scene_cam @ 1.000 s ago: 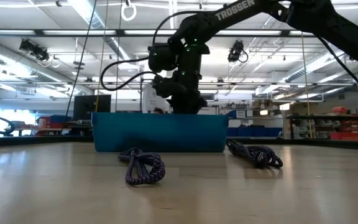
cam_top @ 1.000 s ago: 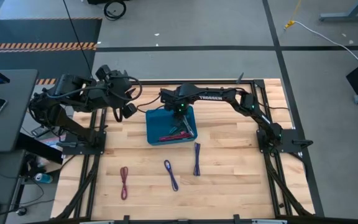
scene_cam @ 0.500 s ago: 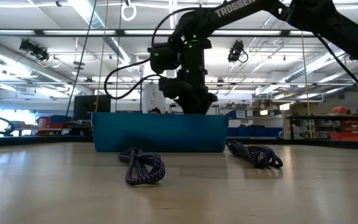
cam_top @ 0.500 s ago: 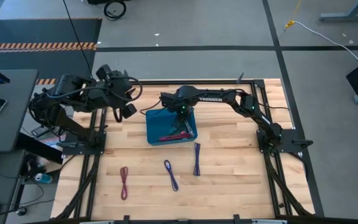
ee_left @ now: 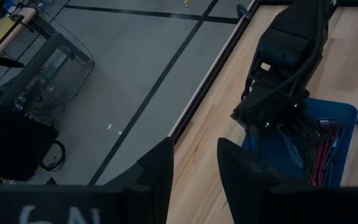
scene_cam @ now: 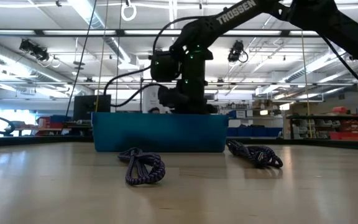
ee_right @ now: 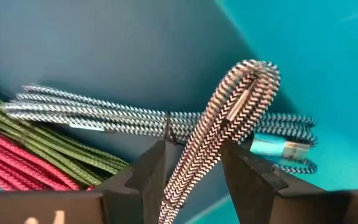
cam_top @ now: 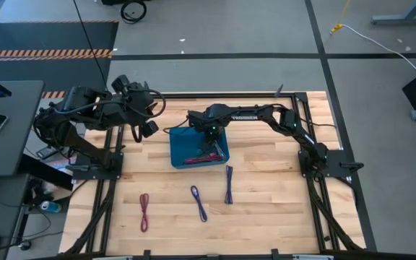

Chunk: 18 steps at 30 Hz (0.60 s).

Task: Pick and place USB-C Cables
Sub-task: Adjust the charger cables in the blue bin

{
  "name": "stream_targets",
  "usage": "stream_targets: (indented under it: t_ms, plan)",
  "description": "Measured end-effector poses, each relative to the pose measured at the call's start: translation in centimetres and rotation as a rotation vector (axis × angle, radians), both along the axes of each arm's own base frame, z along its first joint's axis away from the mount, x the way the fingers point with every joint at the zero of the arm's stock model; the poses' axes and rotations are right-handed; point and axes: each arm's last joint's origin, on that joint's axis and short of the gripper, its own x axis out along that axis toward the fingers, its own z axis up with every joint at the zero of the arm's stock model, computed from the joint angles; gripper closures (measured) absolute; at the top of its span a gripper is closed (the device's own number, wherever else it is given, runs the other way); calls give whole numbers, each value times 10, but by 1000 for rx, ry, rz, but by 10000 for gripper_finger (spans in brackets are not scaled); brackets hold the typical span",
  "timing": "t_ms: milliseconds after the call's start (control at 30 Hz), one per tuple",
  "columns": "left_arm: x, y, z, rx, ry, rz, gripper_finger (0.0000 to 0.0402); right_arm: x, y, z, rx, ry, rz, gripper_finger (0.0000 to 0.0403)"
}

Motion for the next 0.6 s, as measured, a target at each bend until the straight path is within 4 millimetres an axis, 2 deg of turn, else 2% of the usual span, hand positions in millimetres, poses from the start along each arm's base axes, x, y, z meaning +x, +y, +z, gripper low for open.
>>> stream_targets:
  t_ms: [133,233,333,433,600]
  plan:
    - [0,0,0,0,0,0,271,-1,1,-2,6,9,11,242]
    - [0,0,0,0,0,0,271,-1,0,-2,7,9,13,258]
    - [0,0,0,-2,-3,3,271,-1,1,-2,20,9,31,305]
    - [0,0,0,-3,-4,4,271,2,1,4,44,-8,50,375]
    - [0,0,0,-13,-18,15,271,9,5,29,27,-47,127,391]
